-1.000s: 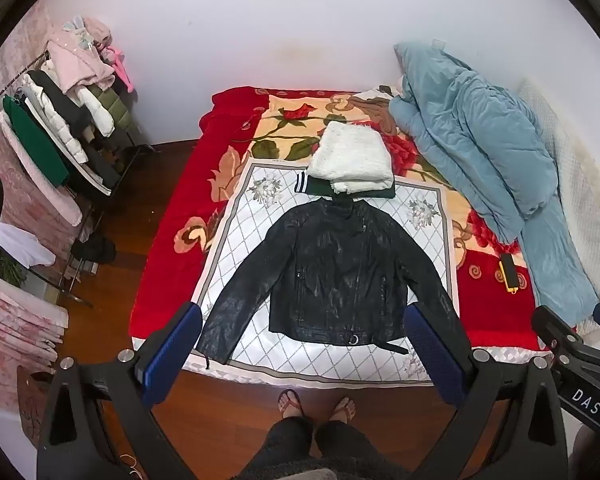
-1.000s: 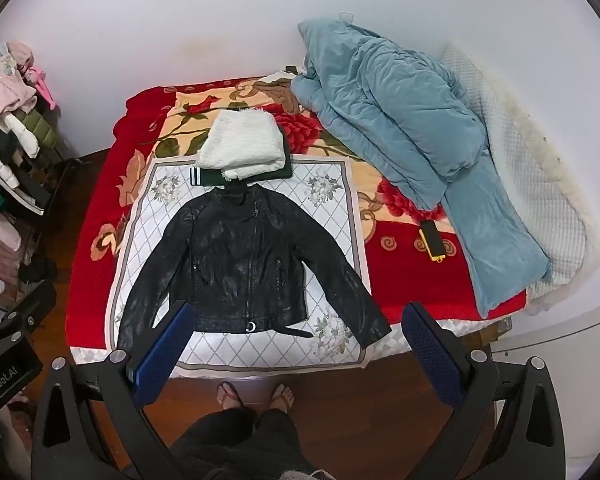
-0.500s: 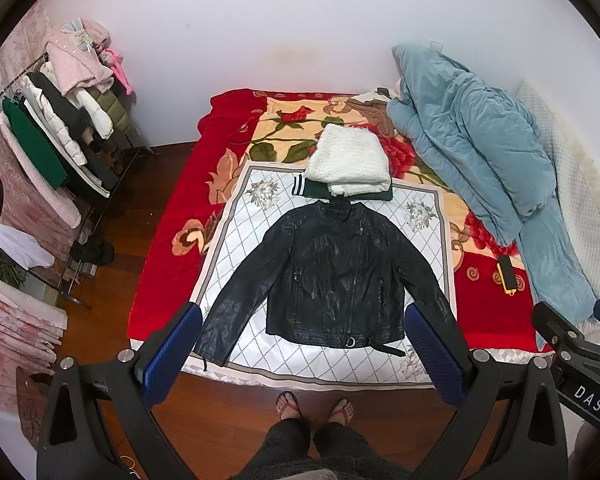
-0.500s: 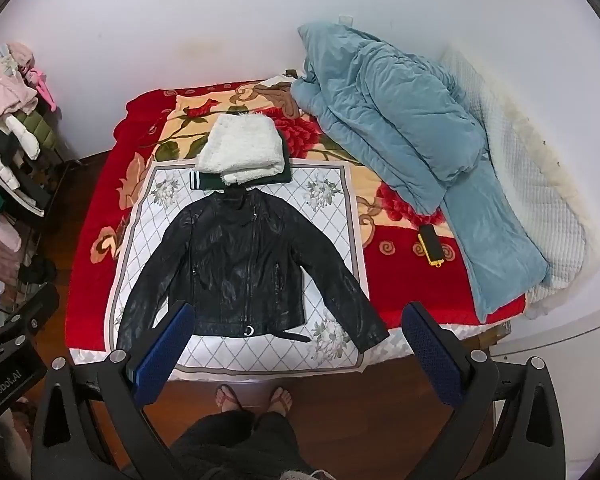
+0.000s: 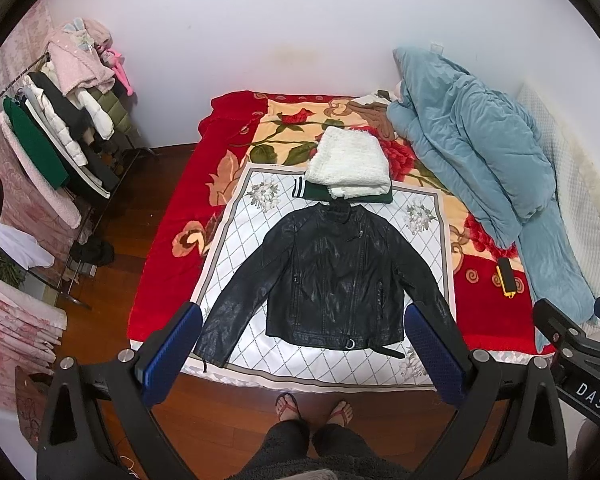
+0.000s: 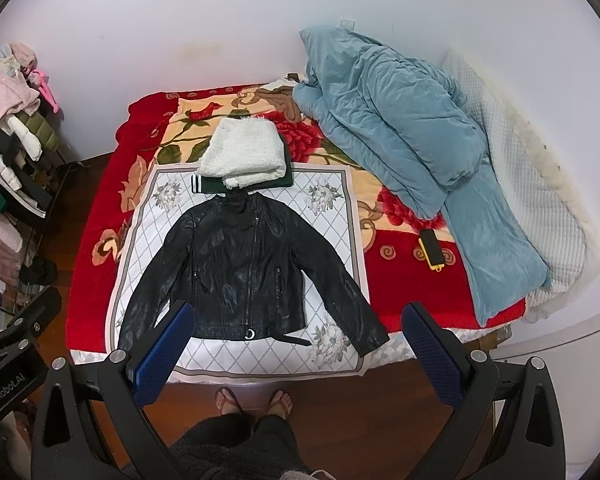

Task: Fold large clothes

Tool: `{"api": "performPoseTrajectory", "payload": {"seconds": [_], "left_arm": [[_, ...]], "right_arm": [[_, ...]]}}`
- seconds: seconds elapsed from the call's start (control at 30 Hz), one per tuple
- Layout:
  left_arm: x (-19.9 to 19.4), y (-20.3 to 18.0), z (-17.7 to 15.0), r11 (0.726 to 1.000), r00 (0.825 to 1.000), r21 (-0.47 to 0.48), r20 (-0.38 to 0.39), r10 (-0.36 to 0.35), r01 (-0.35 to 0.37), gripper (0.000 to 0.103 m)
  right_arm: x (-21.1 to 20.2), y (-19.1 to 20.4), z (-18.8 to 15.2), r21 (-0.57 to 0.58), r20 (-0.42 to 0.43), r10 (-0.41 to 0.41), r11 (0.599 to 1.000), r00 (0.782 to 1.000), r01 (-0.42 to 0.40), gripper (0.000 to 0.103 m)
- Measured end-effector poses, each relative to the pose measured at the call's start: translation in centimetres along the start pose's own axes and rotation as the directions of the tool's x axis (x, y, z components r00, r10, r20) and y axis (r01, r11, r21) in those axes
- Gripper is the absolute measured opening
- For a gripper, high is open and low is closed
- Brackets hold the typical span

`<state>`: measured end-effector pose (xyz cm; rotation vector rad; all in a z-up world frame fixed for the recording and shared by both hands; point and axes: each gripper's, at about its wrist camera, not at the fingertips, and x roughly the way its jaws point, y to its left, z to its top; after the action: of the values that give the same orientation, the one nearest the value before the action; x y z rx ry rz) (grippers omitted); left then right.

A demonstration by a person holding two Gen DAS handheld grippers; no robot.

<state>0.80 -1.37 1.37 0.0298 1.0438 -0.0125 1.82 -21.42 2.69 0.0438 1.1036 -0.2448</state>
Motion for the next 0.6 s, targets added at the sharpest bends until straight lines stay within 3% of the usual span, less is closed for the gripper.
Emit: {"api": "performPoseTrajectory", "payload": {"seconds": [0.6], "left_arm": [[-0.3, -0.3, 0.6, 1.0, 1.0, -0.002, 0.007, 0.0, 0.0, 0.103]], "right_arm": [[-1.0, 0.7, 2.2, -0.005, 0.013, -0.001, 1.0, 1.0, 0.001, 0.103]]}}
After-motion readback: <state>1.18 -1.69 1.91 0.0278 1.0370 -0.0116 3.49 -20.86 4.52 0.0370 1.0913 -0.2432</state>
